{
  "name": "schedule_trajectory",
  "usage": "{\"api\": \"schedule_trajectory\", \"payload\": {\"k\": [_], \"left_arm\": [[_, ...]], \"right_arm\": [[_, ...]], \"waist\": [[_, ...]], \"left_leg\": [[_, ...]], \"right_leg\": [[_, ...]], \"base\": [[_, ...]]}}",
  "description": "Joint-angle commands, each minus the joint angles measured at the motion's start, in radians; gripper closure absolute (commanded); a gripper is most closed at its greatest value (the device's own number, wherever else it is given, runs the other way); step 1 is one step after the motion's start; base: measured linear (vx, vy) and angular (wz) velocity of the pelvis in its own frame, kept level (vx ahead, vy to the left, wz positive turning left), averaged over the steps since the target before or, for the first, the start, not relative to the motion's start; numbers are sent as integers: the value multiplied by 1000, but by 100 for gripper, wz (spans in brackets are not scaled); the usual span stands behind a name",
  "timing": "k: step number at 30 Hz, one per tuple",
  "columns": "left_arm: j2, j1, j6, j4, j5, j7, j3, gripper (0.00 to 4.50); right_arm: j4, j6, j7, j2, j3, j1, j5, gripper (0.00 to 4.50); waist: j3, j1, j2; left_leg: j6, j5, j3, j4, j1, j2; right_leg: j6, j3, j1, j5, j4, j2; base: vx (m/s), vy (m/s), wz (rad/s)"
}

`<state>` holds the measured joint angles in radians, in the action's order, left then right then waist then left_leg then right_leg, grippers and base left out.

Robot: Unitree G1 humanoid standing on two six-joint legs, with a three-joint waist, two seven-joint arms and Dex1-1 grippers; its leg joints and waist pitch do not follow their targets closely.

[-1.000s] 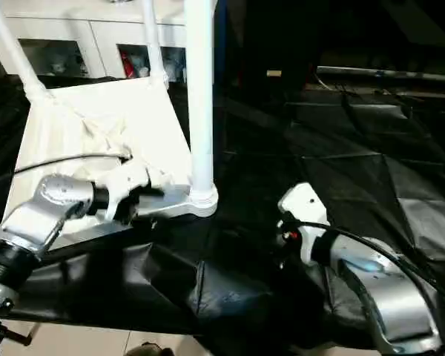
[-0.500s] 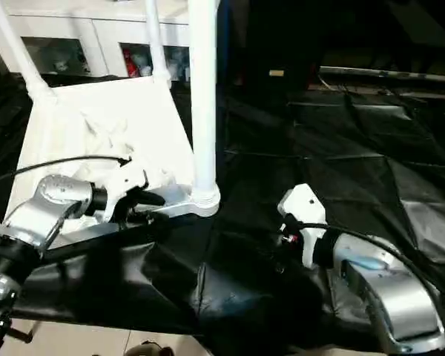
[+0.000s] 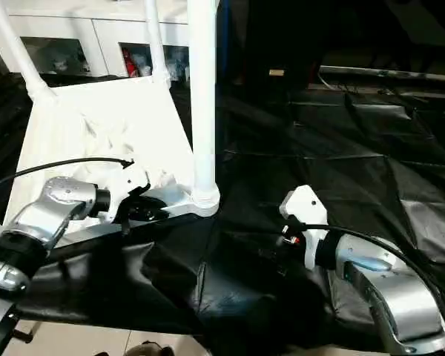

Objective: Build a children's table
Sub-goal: Rotate table base

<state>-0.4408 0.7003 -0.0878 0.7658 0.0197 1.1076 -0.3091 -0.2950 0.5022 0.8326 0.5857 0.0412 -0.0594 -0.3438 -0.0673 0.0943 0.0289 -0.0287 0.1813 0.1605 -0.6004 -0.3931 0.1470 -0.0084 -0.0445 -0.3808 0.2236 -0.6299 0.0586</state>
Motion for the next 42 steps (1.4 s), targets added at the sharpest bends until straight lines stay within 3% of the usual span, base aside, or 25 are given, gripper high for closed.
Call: {"api": "schedule_trajectory", "payload": {"k": [1, 6, 9, 10, 11, 12, 13, 14, 15, 16, 17, 18, 21, 22, 24, 26, 29, 30, 33, 39, 42], "left_arm": [[4, 20, 16, 19, -12, 8, 11, 400], [14, 22, 29, 39, 5, 34, 21, 443], [12, 7, 17, 5, 33, 62, 35, 443], [0, -28, 0, -73, 54, 93, 33, 443], [0, -28, 0, -73, 54, 93, 33, 443], [-10, -90, -39, -202, 75, 122, 13, 443], [-11, -131, -59, -277, 84, 124, 0, 443], [-11, -155, -71, -321, 88, 124, -8, 443], [-7, -184, -77, -362, 85, 110, -18, 443], [-5, -195, -78, -376, 82, 104, -21, 443], [1, -221, -84, -408, 74, 85, -29, 443], [5, -243, -87, -431, 59, 68, -38, 443], [8, -265, -92, -456, 39, 47, -45, 443], [17, -288, -108, -482, 14, 5, -46, 443], [26, -290, -106, -471, -10, -33, -42, 404], [29, -283, -112, -461, -8, -41, -35, 392], [26, -269, -98, -448, -19, -60, -30, 365], [20, -262, -95, -445, -25, -62, -29, 365], [6, -260, -104, -451, -30, -47, -23, 365], [-3, -262, -110, -448, -21, -43, -10, 365], [8, -268, -118, -446, 26, -34, 17, 365]], "right_arm": [[-21, 12, 4, 12, -21, 8, -10, 0], [-23, 9, 6, 22, -18, 15, -15, 0], [-20, 5, 6, 22, -15, 14, -13, 0], [-17, -1, 5, 20, -11, 16, -9, 0], [-17, -1, 5, 20, -11, 16, -9, 0], [-15, -11, 6, 20, -2, 26, -5, 0], [-12, -17, 10, 21, 7, 33, -1, 0], [-10, -22, 13, 23, 12, 38, 1, 0], [-6, -25, 14, 22, 17, 40, 3, 0], [-4, -26, 14, 22, 18, 40, 3, 0], [4, -28, 14, 20, 20, 38, 3, 0], [11, -30, 14, 17, 22, 33, 4, 0], [18, -31, 14, 15, 25, 27, 6, 0], [24, -31, 18, 13, 29, 16, 4, 0], [32, -33, 24, 13, 36, 6, 6, 0], [35, -32, 25, 14, 42, -2, 10, 0], [33, -29, 24, 13, 42, -4, 7, 0], [27, -28, 23, 14, 43, -1, 5, 0], [20, -29, 23, 15, 44, 10, 1, 0], [25, -32, 22, 15, 43, 12, -1, 0], [32, -35, 18, 10, 46, 9, 0, 0]], "waist": [[58, 4, 0], [60, 6, -1], [62, 6, 0], [65, 7, -1], [65, 5, 0], [67, 4, -5], [70, 5, -7], [68, 4, -5], [68, 3, -11], [67, 9, -5], [64, 14, -11], [64, 21, -11], [60, 22, -11], [57, 19, -19], [51, 15, -18], [52, 15, -16], [53, 15, -16], [54, 15, -12], [54, 13, -13], [52, 13, -13], [52, 13, -12]], "left_leg": [[53, 198, -31, 77, 24, 88], [55, 191, -32, 77, 24, 89], [55, 185, -32, 76, 23, 90], [56, 177, -33, 76, 24, 92], [61, 160, -34, 77, 21, 94], [67, 156, -31, 75, 21, 91], [73, 135, -33, 76, 20, 99], [84, 129, -28, 74, 21, 96], [91, 125, -26, 72, 20, 94], [99, 129, -22, 69, 25, 93], [97, 145, -18, 71, 26, 94], [91, 149, -18, 71, 27, 95], [74, 183, -17, 75, 27, 94], [66, 200, -17, 79, 26, 94], [50, 247, -16, 80, 30, 89], [40, 249, -18, 82, 30, 89], [33, 245, -19, 85, 29, 91], [31, 247, -20, 86, 29, 91], [36, 243, -20, 85, 27, 89], [36, 249, -20, 86, 28, 89], [32, 256, -20, 86, 28, 89]], "right_leg": [[-265, 54, 41, 62, 81, 109], [-265, 53, 42, 60, 80, 110], [-267, 53, 43, 58, 79, 111], [-270, 53, 45, 42, 76, 112], [-275, 52, 45, 7, 71, 111], [-275, 51, 44, -2, 71, 108], [-285, 51, 49, -43, 63, 117], [-285, 51, 43, -48, 66, 110], [-284, 50, 45, -47, 66, 110], [-281, 51, 39, -20, 71, 108], [-272, 52, 38, 28, 75, 109], [-261, 52, 37, 68, 76, 110], [-235, 52, 33, 151, 84, 108], [-221, 52, 33, 191, 86, 108], [-190, 54, 28, 301, 99, 109], [-170, 56, 27, 337, 103, 109], [-170, 55, 26, 287, 100, 105], [-170, 56, 25, 276, 99, 104], [-176, 56, 28, 242, 97, 107], [-178, 55, 27, 260, 100, 106], [-182, 55, 25, 265, 100, 105]], "base": [[0, 0, 0], [0, 0, 0], [0, 0, 0], [0, 0, 0], [0, 0, 0], [0, 0, 0], [0, 0, 0], [0, 0, 0], [0, 0, 0], [0, 0, 0], [0, 0, 0], [0, 0, 0], [0, 0, 0], [0, 0, 0], [0, 0, 0], [0, 0, 0], [0, 0, 0], [0, 0, 0], [0, 0, 0], [0, 0, 0], [0, 0, 0]]}}
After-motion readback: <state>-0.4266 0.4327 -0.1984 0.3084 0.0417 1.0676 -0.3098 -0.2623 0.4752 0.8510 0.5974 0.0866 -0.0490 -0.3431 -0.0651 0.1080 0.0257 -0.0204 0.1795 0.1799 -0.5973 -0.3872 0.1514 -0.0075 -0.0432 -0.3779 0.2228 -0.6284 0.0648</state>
